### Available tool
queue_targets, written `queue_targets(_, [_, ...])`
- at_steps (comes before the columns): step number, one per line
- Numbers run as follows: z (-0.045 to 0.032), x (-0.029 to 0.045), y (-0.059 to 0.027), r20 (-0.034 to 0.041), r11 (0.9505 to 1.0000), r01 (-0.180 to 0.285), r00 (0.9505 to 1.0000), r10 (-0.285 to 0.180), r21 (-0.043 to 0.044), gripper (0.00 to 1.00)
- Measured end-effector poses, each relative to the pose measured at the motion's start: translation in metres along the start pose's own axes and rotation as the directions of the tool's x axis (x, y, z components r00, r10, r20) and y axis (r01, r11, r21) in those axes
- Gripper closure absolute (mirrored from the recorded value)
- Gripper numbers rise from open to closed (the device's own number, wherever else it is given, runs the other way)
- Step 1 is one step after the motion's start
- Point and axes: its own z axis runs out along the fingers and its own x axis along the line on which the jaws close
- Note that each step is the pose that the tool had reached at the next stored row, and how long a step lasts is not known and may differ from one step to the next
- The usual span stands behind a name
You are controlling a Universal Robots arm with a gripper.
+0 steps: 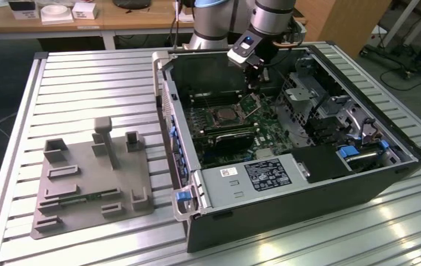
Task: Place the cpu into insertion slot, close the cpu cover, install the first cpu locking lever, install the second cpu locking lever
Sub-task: 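Close the cpu cover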
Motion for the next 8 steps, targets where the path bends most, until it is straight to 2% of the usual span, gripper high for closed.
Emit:
queue_targets(2, [-0.0009,0.0000,0.0000,0.0000,1.0000,0.000,1.0000,0.000,0.0000,0.89])
queue_targets(6, [-0.0186,0.0005,0.0005,0.0000,1.0000,0.000,1.0000,0.000,-0.0001,0.89])
queue_targets(8, [-0.0199,0.0006,0.0005,-0.0001,1.0000,0.000,1.0000,0.000,-0.0001,0.89])
